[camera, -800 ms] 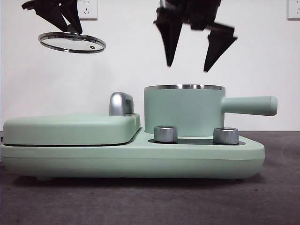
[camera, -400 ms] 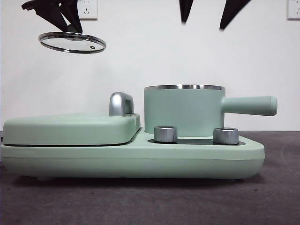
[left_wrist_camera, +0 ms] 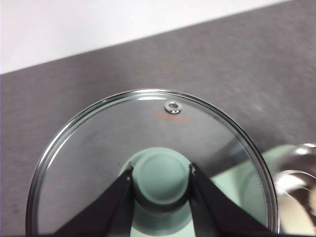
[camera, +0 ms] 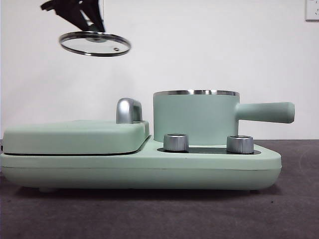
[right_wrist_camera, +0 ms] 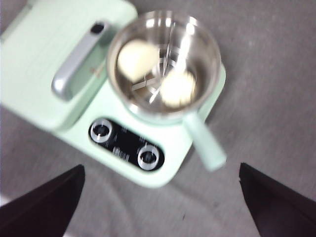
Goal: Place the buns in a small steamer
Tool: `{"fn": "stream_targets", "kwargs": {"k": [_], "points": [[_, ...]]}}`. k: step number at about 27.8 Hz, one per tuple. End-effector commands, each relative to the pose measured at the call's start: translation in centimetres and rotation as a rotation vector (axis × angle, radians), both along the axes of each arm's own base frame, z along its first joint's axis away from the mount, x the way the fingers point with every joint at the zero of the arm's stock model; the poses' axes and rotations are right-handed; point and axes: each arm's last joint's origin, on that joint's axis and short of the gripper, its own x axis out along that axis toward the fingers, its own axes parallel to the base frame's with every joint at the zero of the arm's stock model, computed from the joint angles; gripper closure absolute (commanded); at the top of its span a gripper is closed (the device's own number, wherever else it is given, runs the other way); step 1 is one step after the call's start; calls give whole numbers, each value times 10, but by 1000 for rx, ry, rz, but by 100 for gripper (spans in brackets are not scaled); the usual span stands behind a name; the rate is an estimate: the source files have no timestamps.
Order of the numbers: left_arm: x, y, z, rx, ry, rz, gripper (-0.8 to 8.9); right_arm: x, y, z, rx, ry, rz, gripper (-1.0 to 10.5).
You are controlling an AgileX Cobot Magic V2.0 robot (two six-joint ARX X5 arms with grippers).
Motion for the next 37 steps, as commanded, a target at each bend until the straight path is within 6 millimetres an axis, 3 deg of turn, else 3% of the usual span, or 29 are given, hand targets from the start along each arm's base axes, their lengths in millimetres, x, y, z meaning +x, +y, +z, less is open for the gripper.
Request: {"fn": "stream_targets", "kwargs": {"k": [1, 9, 19, 28, 37], "points": [[-6, -16, 12, -21, -47, -47, 803, -24, -11, -8, 64, -12, -23, 447], [-30, -68, 10, -14, -24, -197, 803, -78, -45, -53, 241, -123, -3, 447], [-65, -125, 6, -6, -11, -374, 803, -119, -84, -87, 371, -263, 8, 447], [-65, -157, -22, 46, 34, -457, 803, -123, -88, -85, 397, -298, 15, 447], [-51, -173, -48, 96, 46, -498, 803, -123, -88, -85, 397, -299, 15, 447]]}}
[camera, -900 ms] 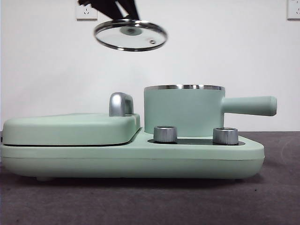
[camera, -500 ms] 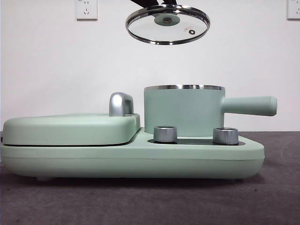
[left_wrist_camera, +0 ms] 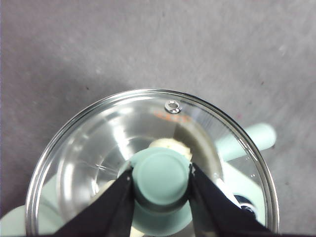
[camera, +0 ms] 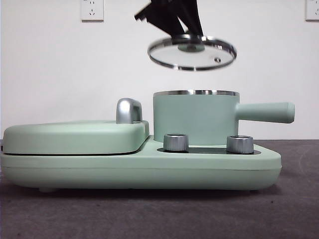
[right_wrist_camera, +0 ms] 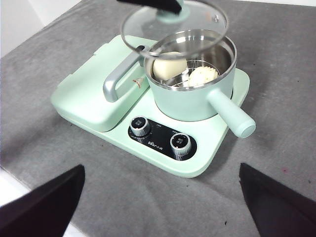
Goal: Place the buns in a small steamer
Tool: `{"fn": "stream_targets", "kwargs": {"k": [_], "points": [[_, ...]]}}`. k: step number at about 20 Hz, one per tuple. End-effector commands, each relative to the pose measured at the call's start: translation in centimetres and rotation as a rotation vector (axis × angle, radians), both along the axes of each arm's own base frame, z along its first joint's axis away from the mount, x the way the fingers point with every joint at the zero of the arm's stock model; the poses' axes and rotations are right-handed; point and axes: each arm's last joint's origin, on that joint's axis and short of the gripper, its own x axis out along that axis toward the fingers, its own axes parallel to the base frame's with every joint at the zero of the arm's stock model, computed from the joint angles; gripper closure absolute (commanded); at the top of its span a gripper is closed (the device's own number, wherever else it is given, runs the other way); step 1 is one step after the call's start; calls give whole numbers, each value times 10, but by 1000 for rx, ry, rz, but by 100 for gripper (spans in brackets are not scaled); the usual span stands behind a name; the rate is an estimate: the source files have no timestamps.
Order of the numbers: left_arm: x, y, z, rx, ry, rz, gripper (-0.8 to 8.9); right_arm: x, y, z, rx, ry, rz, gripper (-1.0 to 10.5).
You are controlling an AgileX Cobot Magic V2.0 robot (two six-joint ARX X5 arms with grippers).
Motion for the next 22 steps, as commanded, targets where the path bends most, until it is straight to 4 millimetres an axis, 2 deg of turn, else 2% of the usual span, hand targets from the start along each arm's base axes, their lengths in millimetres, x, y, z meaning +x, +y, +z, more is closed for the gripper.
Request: {"fn": "stream_targets", "kwargs": {"k": [1, 8, 15, 22], "points": [[5, -9, -3, -3, -30, -32, 803, 0, 0, 3, 10, -10, 3, 447], [18, -20, -30, 43, -13, -68, 803, 0, 0, 2, 9, -10, 4, 447], [23, -22, -30, -10, -13, -101, 803, 0, 0, 2, 4, -14, -5, 447], [24, -23, -46, 37, 56, -134, 803, 0, 0, 3, 3, -17, -13, 447]]}}
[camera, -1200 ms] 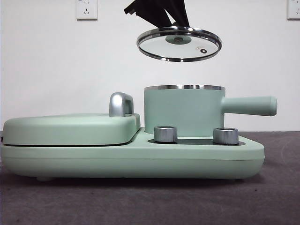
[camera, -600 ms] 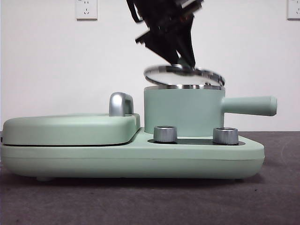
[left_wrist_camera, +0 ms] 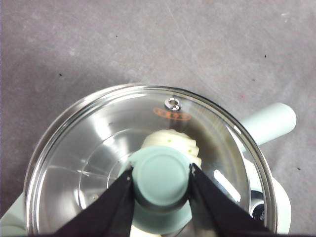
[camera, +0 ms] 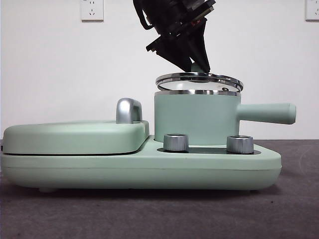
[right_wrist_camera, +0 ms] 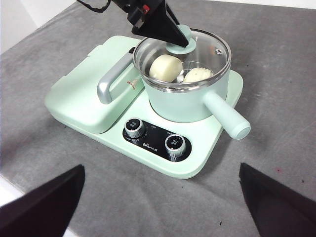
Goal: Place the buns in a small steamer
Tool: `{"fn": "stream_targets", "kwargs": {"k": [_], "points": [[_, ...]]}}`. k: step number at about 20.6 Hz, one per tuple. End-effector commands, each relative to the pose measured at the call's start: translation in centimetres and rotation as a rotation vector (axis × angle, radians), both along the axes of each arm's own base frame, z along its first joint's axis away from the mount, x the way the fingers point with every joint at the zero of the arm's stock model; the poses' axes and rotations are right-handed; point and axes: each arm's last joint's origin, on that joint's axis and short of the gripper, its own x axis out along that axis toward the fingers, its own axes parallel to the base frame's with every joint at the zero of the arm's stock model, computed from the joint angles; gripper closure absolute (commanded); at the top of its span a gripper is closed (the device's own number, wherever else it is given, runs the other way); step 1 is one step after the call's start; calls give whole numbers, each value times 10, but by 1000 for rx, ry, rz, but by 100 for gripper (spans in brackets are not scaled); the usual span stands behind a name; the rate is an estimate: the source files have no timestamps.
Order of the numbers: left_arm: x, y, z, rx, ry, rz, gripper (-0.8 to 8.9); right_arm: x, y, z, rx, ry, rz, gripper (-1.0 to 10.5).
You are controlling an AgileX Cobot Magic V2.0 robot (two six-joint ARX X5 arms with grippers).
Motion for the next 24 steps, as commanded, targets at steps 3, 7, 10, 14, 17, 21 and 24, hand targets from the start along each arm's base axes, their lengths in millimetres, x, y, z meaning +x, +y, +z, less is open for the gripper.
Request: {"fn": "stream_targets", "kwargs": {"k": [3, 7, 10, 14, 17, 21, 24], "points": [[6, -9, -16, 27, 25, -43, 773, 0, 0, 3, 12, -9, 6, 447], [7, -8, -11, 15, 7, -42, 462, 0, 0, 3, 12, -8, 6, 447], [3, 0, 10, -12, -11, -20, 401, 0, 0, 2, 12, -7, 6, 447], [-19, 21, 52, -42, -27, 2, 371, 0, 0, 2, 12, -7, 6, 447], [-48, 45, 78, -25, 39, 36, 344, 0, 0, 3, 12, -8, 6, 447], [-94, 76, 112, -24, 123, 76, 345, 0, 1, 2, 14, -5, 15, 447], [-130, 101, 139, -64, 106, 83, 348, -1, 1, 3, 23, 3, 42, 447]]}}
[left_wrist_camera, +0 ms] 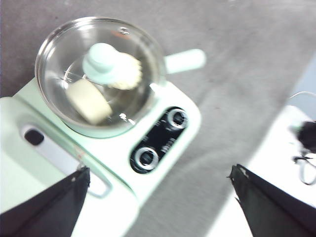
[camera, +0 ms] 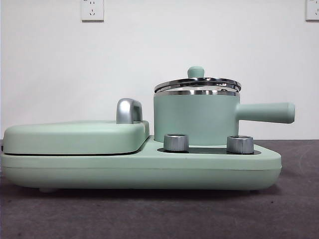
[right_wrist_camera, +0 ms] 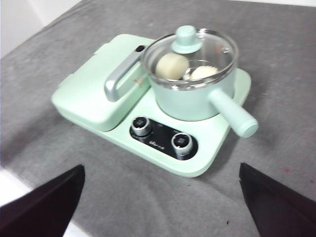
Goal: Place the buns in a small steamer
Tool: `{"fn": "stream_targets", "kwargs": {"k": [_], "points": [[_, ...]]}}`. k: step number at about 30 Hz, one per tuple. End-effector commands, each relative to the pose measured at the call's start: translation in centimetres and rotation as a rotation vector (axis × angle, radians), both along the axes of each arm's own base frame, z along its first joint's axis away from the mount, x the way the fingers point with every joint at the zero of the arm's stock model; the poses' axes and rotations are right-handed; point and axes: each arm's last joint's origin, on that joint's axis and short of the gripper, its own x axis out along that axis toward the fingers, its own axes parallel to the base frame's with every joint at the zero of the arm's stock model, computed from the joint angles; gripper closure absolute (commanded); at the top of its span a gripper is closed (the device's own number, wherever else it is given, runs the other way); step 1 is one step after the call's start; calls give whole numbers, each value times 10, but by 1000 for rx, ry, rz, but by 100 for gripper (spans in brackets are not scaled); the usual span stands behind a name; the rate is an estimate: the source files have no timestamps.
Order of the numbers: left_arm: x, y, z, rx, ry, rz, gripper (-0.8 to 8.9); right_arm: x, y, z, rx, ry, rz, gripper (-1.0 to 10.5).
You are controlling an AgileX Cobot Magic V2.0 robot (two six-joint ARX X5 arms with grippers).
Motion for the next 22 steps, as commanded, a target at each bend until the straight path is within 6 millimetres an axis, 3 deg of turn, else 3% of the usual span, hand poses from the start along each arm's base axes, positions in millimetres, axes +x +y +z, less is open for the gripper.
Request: {"fn": "stream_targets", "kwargs": {"k": [1, 5, 8, 15, 20, 22], "points": [[-31, 20, 23, -51, -19, 10, 349, 0, 1, 3, 16, -5, 23, 448], [-62, 43, 28, -63, -25, 6, 353, 0, 2, 3, 27, -7, 42, 448], [-82, 61, 21, -76, -20, 22, 353, -1, 3, 4, 45, -4, 75, 449], [-126, 101, -23, -203, -53, 118, 354, -3, 4, 4, 70, 18, 150, 449], [-146, 122, -60, -275, -141, 246, 354, -3, 4, 4, 70, 18, 150, 449], [-152, 129, -75, -301, -176, 307, 384, -3, 4, 4, 70, 18, 150, 509]]}}
